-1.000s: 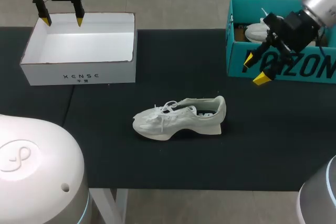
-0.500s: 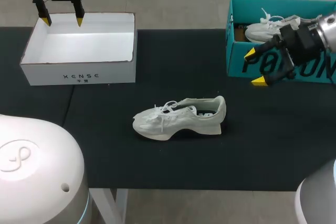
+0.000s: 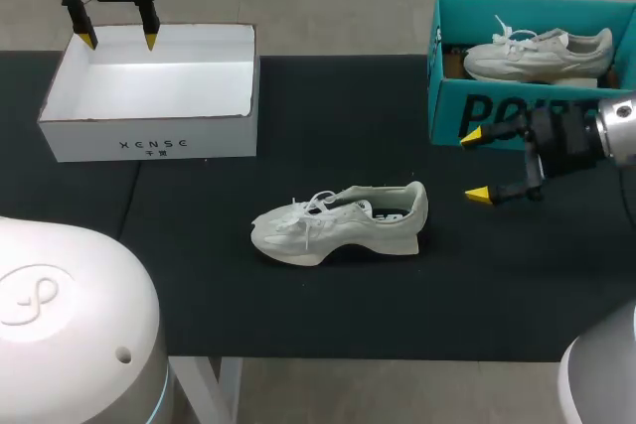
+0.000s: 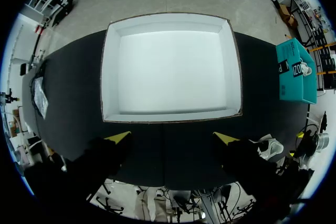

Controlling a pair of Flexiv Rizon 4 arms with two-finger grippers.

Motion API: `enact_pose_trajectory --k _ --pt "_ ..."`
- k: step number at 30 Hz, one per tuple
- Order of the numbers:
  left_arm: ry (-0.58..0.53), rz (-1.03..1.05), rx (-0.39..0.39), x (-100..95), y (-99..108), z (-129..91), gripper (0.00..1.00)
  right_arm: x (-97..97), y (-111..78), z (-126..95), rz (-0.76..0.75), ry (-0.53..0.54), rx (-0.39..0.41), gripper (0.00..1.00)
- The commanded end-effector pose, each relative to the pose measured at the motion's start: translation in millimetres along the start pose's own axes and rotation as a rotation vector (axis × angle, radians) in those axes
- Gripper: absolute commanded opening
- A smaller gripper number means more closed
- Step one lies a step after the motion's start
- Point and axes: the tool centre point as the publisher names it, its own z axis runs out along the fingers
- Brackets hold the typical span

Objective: Take the shoe out of the shoebox, open the shoe tongue, remove and reinsert the insole, then place the shoe into the shoebox

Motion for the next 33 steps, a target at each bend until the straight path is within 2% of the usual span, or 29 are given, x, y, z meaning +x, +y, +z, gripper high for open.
enact_pose_trajectory --k 1,6,20,33 --pt "-0.001 0.0 0.0 0.2 0.2 0.0 1.0 0.3 -2.6 9.7 0.01 0.014 0.056 1.0" --pt "-0.001 0.0 0.0 0.2 0.2 0.0 1.0 2.8 -17.7 21.4 0.013 0.055 0.118 1.0" --pt "-0.001 0.0 0.0 0.2 0.2 0.0 1.0 18.2 -50.6 61.7 0.124 0.12 0.113 1.0" --pt "-0.001 0.0 0.0 0.2 0.2 0.0 1.0 32.8 -48.6 93.7 0.218 0.161 0.079 1.0"
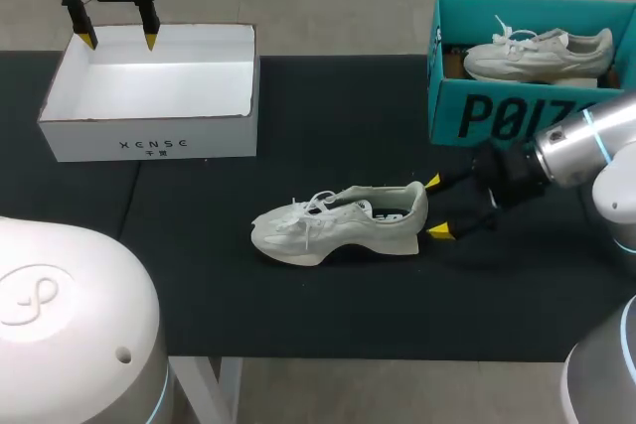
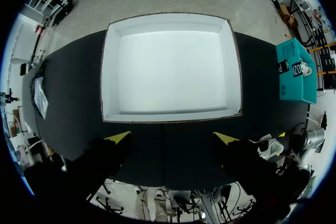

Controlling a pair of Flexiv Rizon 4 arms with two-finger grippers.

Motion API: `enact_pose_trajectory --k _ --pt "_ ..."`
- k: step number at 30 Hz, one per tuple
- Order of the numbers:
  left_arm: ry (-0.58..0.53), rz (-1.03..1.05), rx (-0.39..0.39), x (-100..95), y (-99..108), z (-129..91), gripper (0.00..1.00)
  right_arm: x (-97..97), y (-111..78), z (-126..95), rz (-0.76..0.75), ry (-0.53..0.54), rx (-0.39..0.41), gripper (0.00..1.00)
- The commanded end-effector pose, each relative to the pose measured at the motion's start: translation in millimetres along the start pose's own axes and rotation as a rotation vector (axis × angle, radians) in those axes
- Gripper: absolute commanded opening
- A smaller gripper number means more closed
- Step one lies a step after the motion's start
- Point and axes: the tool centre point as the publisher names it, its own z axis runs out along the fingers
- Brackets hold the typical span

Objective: Take the shoe out of the shoebox, open the shoe tongue, remove and reinsert the insole, then place the shoe into the shoebox

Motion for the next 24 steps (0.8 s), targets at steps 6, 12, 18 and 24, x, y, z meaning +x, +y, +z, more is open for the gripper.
enact_pose_trajectory --k 6,12,18,24 --pt "-0.001 0.0 0.0 0.1 0.2 0.0 1.0 -1.7 3.7 26.5 0.028 0.027 -0.011 1.0" --pt "-0.001 0.0 0.0 0.1 0.2 0.0 1.0 -1.7 5.5 38.0 0.033 0.04 -0.017 1.0" --pt "-0.001 0.0 0.0 0.1 0.2 0.0 1.0 -0.8 6.3 53.0 0.038 0.063 -0.026 1.0" --pt "-0.001 0.0 0.0 0.1 0.2 0.0 1.0 0.6 2.7 62.8 0.055 0.078 -0.043 1.0"
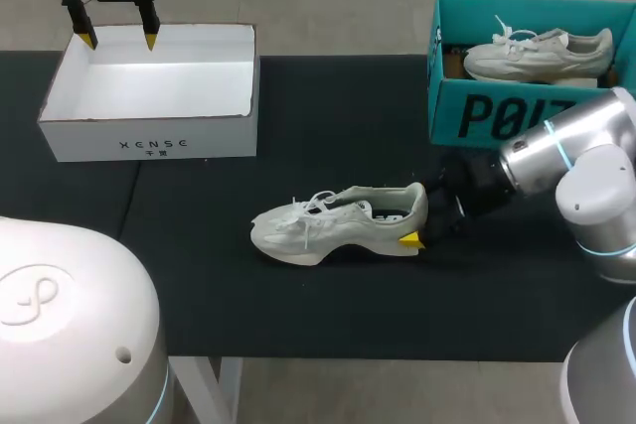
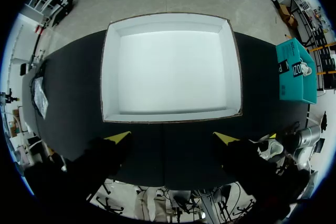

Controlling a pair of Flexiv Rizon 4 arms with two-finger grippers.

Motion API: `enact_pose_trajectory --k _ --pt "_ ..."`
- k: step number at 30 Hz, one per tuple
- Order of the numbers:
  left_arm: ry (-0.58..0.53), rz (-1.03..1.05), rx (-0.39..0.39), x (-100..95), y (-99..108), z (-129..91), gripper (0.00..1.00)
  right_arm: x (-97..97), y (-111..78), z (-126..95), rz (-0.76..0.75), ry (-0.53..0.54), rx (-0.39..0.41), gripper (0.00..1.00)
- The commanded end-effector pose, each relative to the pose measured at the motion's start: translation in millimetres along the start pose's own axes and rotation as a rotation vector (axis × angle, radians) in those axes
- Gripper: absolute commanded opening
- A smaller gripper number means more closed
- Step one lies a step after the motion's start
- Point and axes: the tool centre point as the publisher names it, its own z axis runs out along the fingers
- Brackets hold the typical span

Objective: Take the shoe out of the shoebox, open the shoe tongue, remove and reinsert the insole, then place the shoe into the shoebox

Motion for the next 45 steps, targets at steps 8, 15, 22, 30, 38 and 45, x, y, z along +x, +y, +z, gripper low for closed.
enact_pose_trajectory --k 8,15,22,30,38,45 --pt "-0.001 0.0 0.0 0.1 0.2 -0.1 1.0 -2.9 -9.4 16.9 0.012 0.025 -0.011 0.0" --pt "-0.001 0.0 0.0 0.1 0.2 -0.1 1.0 -2.9 -9.4 16.9 0.012 0.025 -0.011 0.0" --pt "-0.001 0.0 0.0 0.1 0.2 -0.1 1.0 -2.9 -9.4 16.9 0.012 0.025 -0.011 0.0" --pt "-0.001 0.0 0.0 0.1 0.2 -0.1 1.0 -2.9 -9.4 16.9 0.012 0.025 -0.011 0.0" --pt "-0.001 0.0 0.0 0.1 0.2 -0.1 1.0 -2.9 -9.4 16.9 0.012 0.025 -0.011 0.0" --pt "-0.06 -0.109 -0.009 30.8 20.9 9.5 1.0 -2.9 -9.4 16.9 0.012 0.025 -0.011 0.0"
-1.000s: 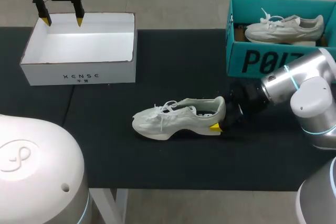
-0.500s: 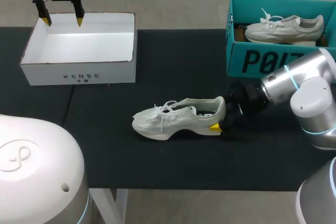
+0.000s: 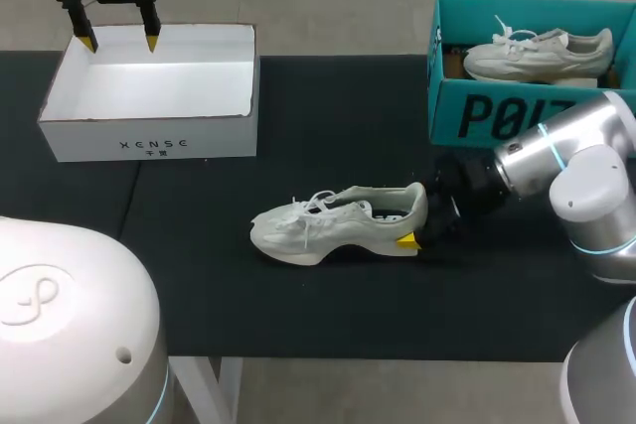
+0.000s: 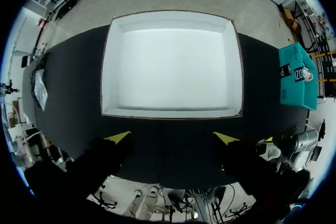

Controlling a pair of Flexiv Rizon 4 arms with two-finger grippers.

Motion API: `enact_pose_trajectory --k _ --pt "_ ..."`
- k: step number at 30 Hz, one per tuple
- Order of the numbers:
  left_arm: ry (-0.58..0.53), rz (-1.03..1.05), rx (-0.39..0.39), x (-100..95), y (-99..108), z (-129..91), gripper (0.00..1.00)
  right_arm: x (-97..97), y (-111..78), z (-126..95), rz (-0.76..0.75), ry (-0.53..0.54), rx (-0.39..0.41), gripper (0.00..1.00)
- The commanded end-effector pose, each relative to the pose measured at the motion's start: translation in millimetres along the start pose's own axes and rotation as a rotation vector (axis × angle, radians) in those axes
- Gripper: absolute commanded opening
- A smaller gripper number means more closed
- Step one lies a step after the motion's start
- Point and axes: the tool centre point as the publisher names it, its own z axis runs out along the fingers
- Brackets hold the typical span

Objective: Take the shoe out of the shoebox, open the shoe tongue, remove and reinsert the insole, then place the shoe into the shoebox

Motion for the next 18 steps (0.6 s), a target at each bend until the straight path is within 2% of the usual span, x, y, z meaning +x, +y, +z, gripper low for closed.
enact_pose_trajectory --k 1,2,3,5,12,14,16,18 --pt "-0.077 -0.041 0.018 30.8 18.1 6.4 1.0 -0.5 -4.3 8.3 0.001 0.0 0.003 0.0" --pt "-0.063 -0.054 0.032 36.5 23.0 7.1 1.0 -0.5 -4.3 8.3 0.001 0.0 0.003 0.0" --pt "-0.093 -0.067 0.023 42.3 27.2 8.9 1.0 -0.5 -4.3 8.3 0.001 0.0 0.003 0.0" --pt "-0.056 -0.074 0.073 50.0 37.1 11.3 1.0 -0.5 -4.3 8.3 0.001 0.0 0.003 0.0" --pt "-0.072 -0.085 0.084 90.8 62.7 24.9 1.0 -0.5 -4.3 8.3 0.001 0.0 0.003 0.0" --pt "-0.086 -0.076 0.078 102.4 70.3 28.0 1.0 -0.5 -4.3 8.3 0.001 0.0 0.003 0.0" --pt "-0.085 -0.039 0.035 113.8 78.0 31.8 1.0 -0.5 -4.3 8.3 0.001 0.0 0.003 0.0" --pt "-0.085 -0.039 0.035 113.8 78.0 31.8 1.0 -0.5 -4.3 8.3 0.001 0.0 0.003 0.0"
